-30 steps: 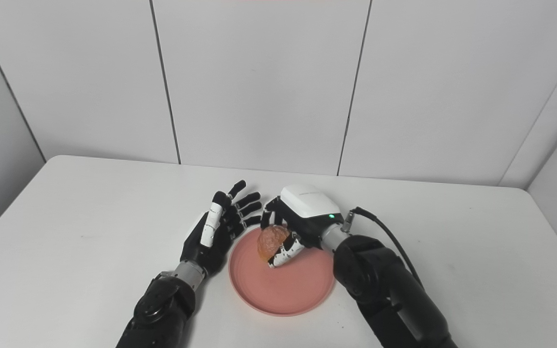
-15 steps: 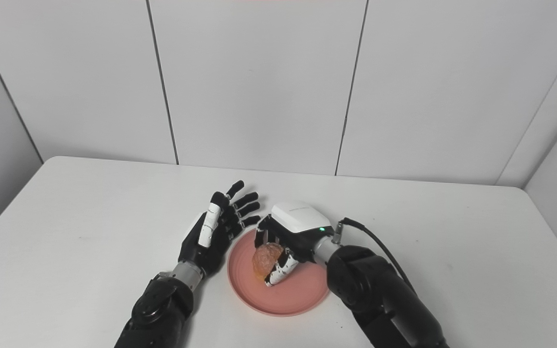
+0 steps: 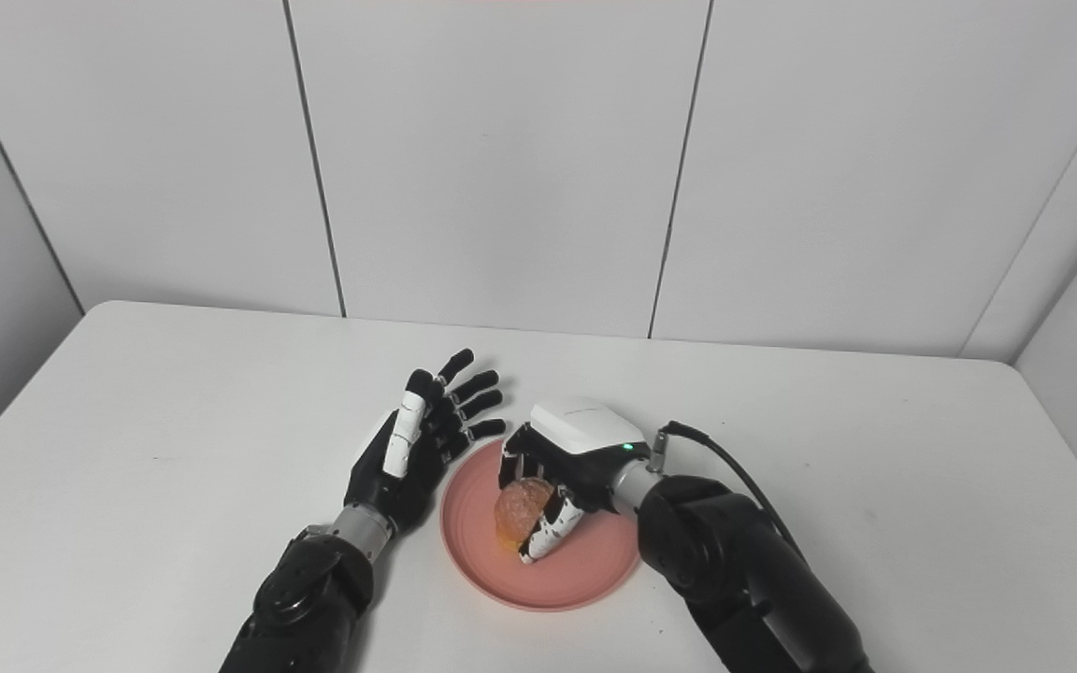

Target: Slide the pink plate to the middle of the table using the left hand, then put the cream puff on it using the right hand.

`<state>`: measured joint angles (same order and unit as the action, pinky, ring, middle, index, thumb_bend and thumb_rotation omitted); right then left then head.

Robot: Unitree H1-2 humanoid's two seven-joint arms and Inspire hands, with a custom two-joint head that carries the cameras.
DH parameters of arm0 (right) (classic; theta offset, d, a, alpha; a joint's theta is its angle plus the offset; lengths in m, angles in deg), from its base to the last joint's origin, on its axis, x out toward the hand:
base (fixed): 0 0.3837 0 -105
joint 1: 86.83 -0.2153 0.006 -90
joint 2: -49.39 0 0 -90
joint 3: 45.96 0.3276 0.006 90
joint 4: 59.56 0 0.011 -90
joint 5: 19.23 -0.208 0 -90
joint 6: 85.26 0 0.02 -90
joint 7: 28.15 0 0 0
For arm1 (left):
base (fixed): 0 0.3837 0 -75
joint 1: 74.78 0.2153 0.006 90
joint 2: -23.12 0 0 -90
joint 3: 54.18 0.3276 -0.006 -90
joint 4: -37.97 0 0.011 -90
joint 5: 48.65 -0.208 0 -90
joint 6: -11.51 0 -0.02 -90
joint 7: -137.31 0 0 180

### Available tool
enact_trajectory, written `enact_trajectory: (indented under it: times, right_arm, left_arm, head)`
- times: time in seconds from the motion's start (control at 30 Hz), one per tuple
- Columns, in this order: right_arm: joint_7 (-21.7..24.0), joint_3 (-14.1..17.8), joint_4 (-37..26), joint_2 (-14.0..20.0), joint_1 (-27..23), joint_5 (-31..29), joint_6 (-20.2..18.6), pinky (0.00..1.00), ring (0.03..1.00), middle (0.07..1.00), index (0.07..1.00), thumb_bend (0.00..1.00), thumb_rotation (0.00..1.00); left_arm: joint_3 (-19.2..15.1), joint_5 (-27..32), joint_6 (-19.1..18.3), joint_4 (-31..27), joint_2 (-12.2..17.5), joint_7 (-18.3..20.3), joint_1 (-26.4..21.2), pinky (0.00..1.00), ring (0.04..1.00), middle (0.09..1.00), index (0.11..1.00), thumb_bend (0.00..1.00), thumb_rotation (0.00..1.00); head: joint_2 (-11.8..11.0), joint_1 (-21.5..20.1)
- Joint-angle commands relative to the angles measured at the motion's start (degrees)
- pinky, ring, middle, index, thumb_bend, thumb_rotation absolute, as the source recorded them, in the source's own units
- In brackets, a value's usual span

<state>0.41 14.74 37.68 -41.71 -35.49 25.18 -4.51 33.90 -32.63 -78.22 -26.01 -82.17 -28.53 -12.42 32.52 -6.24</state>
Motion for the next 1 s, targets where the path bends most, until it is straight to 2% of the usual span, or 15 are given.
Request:
enact_trajectory:
  times: [0.0,0.07,0.1,0.43,0.83,0.97]
  right_arm:
    - [-0.6,1.1,-2.1,0.1,-1.1,0.7,-1.3,0.54,0.629,0.675,0.603,0.90,0.19]
    - [-0.7,1.3,-2.5,0.1,-1.0,0.7,-1.8,0.58,0.695,0.734,0.651,0.98,0.22]
    - [-0.7,1.4,-2.6,0.1,-0.9,0.6,-2.0,0.59,0.708,0.747,0.664,0.99,0.22]
    - [0.3,2.0,-4.0,0.5,-0.6,1.4,-3.3,0.63,0.788,0.800,0.710,1.00,0.23]
    - [1.3,3.8,-6.8,0.9,0.1,0.9,-3.4,0.60,0.765,0.787,0.691,1.00,0.25]
    - [1.9,5.1,-10.2,1.5,0.3,0.9,-3.4,0.59,0.752,0.783,0.704,1.00,0.32]
  left_arm:
    - [0.2,-0.4,-3.4,1.4,0.5,0.0,1.8,0.76,0.869,0.864,0.929,0.91,0.86]
    - [0.2,-0.3,-3.5,1.3,0.5,0.0,1.9,0.76,0.873,0.866,0.929,0.91,0.86]
    - [0.1,-0.3,-3.6,1.3,0.5,-0.1,1.9,0.76,0.874,0.865,0.928,0.91,0.85]
    - [0.0,-0.2,-4.8,0.5,0.5,0.1,2.0,0.77,0.876,0.855,0.932,0.91,0.85]
    - [-0.2,-0.1,-4.8,0.8,0.6,0.4,2.0,0.79,0.878,0.852,0.931,0.92,0.85]
    - [-0.3,0.0,-4.8,0.8,0.6,0.5,2.0,0.79,0.881,0.854,0.933,0.93,0.84]
  head:
    - [0.1,0.1]
    - [0.1,0.0]
    - [0.1,0.0]
    - [0.3,-0.4]
    - [0.3,-0.7]
    - [0.3,-0.9]
